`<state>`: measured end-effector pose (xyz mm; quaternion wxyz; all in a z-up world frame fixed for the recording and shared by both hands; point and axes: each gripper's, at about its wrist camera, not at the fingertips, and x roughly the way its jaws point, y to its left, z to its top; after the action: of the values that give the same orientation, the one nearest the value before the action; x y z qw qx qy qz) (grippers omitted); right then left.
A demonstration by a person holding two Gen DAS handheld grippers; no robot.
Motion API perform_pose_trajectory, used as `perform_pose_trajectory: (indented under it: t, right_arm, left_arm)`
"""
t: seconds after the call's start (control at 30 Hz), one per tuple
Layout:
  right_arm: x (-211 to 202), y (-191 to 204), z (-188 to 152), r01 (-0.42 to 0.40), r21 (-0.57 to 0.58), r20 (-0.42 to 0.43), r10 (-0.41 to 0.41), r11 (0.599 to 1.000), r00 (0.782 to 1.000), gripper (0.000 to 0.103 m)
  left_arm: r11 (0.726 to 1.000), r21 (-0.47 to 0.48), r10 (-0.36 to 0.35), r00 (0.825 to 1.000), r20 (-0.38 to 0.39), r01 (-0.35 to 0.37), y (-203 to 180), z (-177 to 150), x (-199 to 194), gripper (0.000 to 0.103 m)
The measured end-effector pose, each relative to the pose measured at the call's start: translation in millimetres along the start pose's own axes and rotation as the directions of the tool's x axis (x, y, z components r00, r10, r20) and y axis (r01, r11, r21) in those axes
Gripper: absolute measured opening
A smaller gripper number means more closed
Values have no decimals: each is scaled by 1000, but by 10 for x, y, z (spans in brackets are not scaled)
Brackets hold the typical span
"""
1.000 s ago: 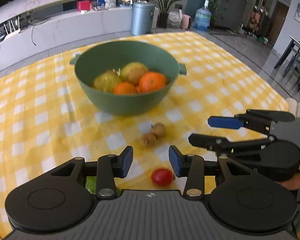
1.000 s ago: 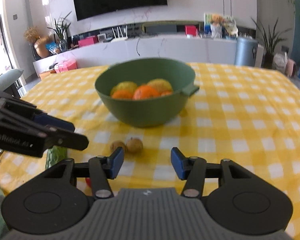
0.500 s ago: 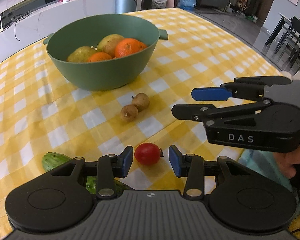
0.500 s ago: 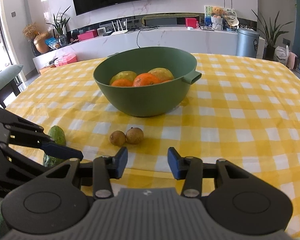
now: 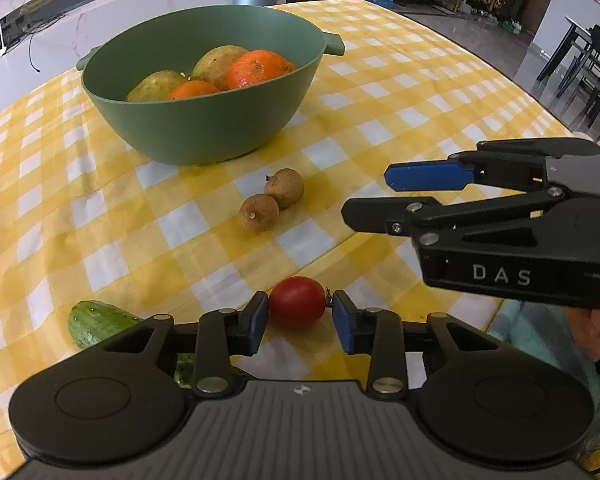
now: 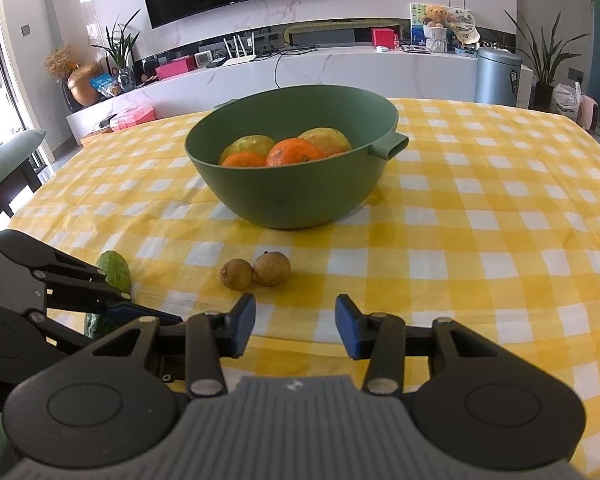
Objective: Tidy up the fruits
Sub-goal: 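Grasp the red cherry tomato with the left gripper while the right gripper grasps a longan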
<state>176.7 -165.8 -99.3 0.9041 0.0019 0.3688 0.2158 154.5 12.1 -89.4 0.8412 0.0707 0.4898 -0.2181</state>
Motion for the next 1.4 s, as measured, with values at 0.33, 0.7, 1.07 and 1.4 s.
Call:
perform_pose_trajectory:
  t: [0.33, 0.7, 1.07, 1.4]
  right_arm:
    - [129, 12, 59, -34, 19, 7, 33, 999, 999, 32]
    - [392, -17, 188, -67, 82, 26, 65, 994, 998, 24]
    - [580, -86, 210, -96, 142, 3, 96, 985, 995, 24]
    - [591, -64, 200, -106, 135, 4, 107, 985, 994, 21]
  left_arm:
    - [997, -64, 35, 999, 30, -33, 127, 39, -20, 38]
    - [979, -182, 104, 991, 82, -88, 366, 119, -46, 38]
    - [974, -205, 114, 989, 90, -93, 424, 132, -49, 38]
    - [972, -214, 119, 988, 101, -95, 439, 130, -71, 38]
